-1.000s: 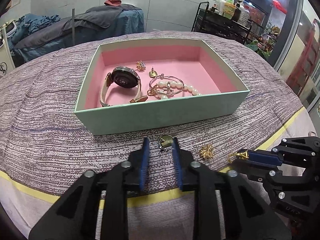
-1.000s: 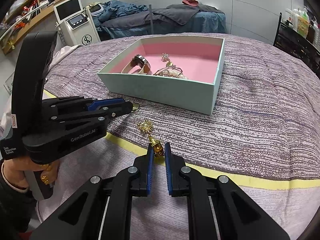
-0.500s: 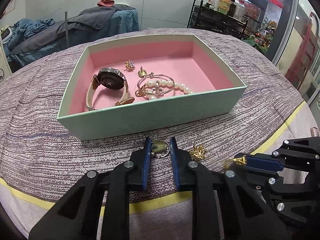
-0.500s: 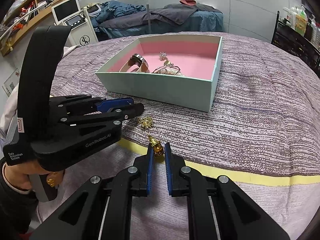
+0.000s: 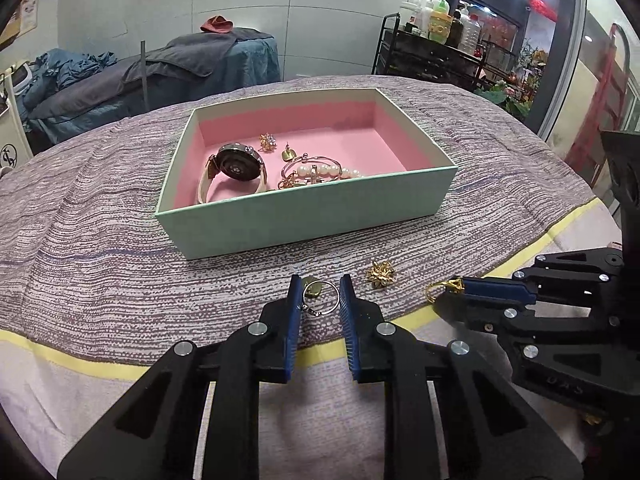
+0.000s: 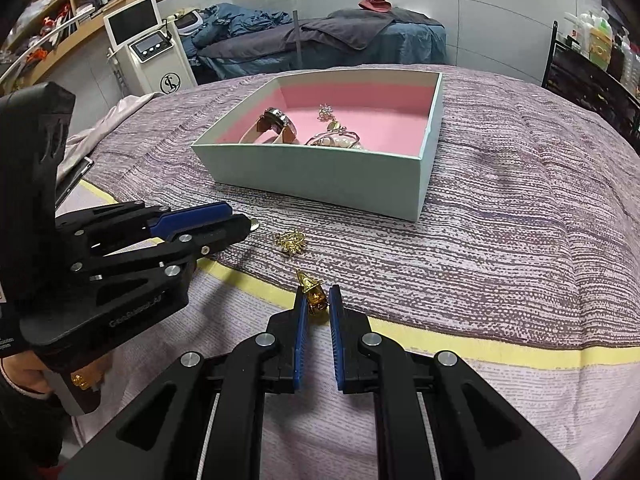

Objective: Organize jewelry
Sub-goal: 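Carry the brooch and pendant into the box and open both tools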

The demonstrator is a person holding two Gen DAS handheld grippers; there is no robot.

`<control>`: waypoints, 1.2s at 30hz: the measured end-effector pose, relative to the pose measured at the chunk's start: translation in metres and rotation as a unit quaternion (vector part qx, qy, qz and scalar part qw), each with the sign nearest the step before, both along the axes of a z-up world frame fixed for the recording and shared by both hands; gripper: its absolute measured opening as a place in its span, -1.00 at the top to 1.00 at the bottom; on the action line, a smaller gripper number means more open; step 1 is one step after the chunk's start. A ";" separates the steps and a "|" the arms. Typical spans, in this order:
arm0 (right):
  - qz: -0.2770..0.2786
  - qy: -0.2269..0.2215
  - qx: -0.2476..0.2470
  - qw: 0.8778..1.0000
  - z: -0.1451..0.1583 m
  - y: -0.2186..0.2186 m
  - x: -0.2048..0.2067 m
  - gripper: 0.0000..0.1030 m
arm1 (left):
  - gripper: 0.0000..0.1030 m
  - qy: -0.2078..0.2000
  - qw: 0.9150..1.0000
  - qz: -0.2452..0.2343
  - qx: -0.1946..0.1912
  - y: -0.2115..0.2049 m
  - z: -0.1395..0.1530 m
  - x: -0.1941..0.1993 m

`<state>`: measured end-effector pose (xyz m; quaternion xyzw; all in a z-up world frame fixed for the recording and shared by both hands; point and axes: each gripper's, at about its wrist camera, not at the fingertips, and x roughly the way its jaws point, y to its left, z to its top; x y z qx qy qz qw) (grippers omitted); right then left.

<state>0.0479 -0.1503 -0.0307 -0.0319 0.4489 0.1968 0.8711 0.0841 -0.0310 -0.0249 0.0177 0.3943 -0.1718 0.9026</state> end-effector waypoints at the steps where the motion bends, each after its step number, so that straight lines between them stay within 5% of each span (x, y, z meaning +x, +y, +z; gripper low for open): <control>1: 0.001 -0.001 -0.001 1.000 0.000 0.000 -0.001 0.79 | 0.62 -0.002 1.000 0.000 0.000 0.001 0.001 -0.003; 19: 0.027 -0.038 -0.002 0.999 0.032 0.012 -0.005 0.79 | 0.62 -0.024 1.000 -0.005 -0.011 0.017 0.029 -0.013; 36: 0.027 -0.064 -0.037 0.997 0.052 0.029 0.075 0.80 | 0.62 0.016 1.000 0.006 -0.024 0.010 0.054 0.104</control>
